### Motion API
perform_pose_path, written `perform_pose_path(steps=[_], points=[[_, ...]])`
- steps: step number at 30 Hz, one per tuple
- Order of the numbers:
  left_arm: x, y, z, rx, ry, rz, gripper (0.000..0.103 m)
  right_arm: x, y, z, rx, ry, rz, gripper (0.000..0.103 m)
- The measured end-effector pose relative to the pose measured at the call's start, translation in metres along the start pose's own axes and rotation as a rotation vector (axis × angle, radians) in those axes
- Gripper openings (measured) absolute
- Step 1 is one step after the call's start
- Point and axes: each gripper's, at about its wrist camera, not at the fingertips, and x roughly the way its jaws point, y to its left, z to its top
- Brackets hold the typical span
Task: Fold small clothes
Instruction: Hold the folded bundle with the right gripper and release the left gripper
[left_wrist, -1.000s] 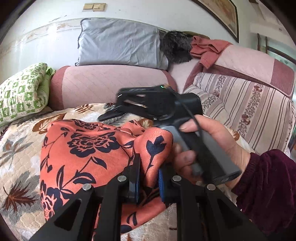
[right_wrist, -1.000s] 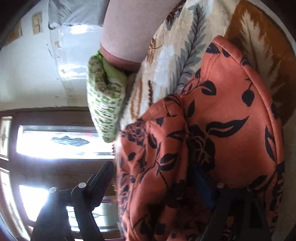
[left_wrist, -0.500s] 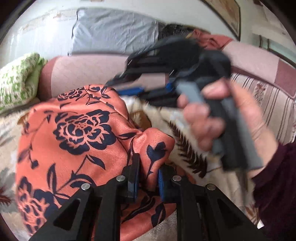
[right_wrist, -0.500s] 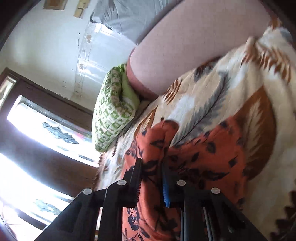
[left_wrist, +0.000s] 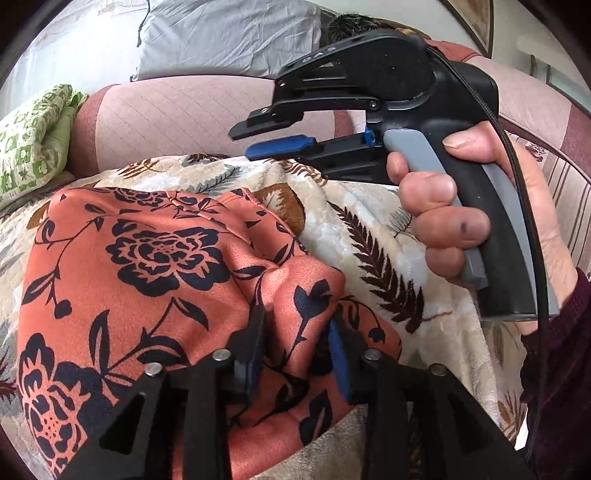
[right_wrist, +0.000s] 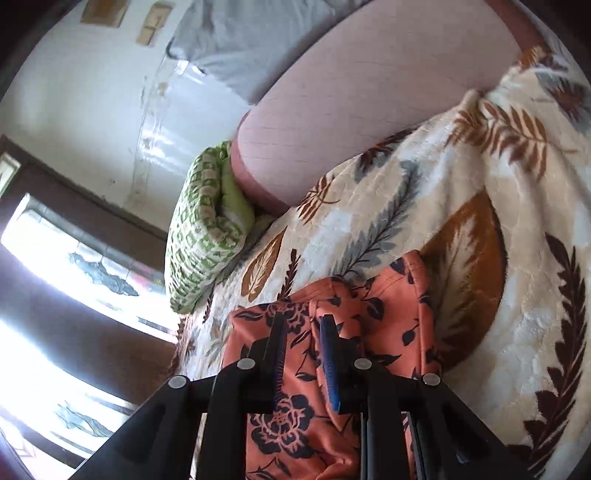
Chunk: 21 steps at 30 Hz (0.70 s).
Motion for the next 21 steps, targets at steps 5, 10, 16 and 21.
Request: perform_pose_path(steps=[5,10,16,21], points=[[-0.014,-0.002,0.001,0.016,-0.047,0.014,0.051,-0.009,-0.002,-0.009,0.031,0.009,-0.019,0.022],[-0.026,0.001,0.005,0.016,-0.059,0.025,0.058,-0.03,0.014,-0.026,0.009,-0.028,-0.051,0.022],[-0.057,-0.003,0.0,0.084,-0.101,0.074,0.071,-0.042,0.044,-0.056,-0.063,-0.038,-0.086,0.022],[-0.096,0.019,0.008,0.105,-0.139,0.115,0.08,-0.044,0.062,-0.074,-0.126,-0.028,-0.088,0.022]])
